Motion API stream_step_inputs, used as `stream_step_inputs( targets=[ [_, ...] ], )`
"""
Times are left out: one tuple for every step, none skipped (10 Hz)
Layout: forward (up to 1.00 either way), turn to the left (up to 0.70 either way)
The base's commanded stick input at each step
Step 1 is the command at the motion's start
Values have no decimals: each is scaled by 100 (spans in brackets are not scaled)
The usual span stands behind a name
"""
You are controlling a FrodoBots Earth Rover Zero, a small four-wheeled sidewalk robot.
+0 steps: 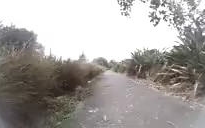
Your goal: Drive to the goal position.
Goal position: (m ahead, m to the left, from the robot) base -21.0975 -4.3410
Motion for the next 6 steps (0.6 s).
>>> stream_step_inputs(
  targets=[
    [0, -100],
    [0, -100],
    [0, -100],
    [0, -100],
    [0, -100],
    [0, -100]
  ],
)
